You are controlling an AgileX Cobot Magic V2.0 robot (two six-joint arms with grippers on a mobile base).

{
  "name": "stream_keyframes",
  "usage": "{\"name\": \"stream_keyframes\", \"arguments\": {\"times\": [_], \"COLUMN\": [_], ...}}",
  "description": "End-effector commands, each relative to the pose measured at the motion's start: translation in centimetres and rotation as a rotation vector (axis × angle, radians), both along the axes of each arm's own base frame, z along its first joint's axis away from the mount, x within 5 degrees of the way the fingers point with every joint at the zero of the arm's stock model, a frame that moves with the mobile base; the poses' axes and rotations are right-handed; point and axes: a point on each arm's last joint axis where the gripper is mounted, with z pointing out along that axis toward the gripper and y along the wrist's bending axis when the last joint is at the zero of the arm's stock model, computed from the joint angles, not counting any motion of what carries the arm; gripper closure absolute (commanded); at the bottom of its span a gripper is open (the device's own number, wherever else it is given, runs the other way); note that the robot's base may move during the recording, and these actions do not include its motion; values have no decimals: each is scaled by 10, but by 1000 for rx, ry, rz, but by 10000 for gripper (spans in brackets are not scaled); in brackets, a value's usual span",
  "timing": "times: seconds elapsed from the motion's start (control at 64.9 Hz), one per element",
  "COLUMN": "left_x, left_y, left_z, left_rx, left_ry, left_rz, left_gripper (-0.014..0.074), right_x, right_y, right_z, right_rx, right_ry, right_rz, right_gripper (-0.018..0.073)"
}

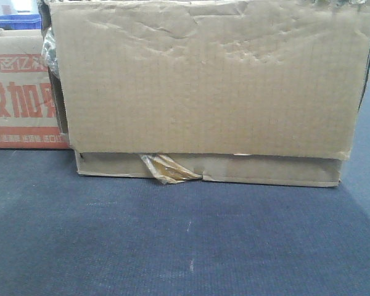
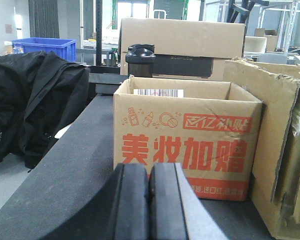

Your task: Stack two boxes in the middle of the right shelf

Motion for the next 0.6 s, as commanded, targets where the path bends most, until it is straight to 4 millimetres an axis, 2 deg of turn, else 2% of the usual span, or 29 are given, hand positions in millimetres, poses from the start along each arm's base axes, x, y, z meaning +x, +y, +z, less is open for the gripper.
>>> {"name": "stream_keyframes", "arguments": {"times": [0.0,0.586], "left_x": [-1,-1], "left_y": [0,0], "left_z": [2,2], "left_rx": [1,1], "left_ry": [-25,-25], "left_rz": [-5,-5], "left_gripper": [707,707], "right_x": [0,0], "right_y": [0,0], "right_z": [2,2], "right_rx": [-6,-6], "right_ry": [-24,-24], "right_rz": [-6,-6], "right_gripper": [721,721]}}
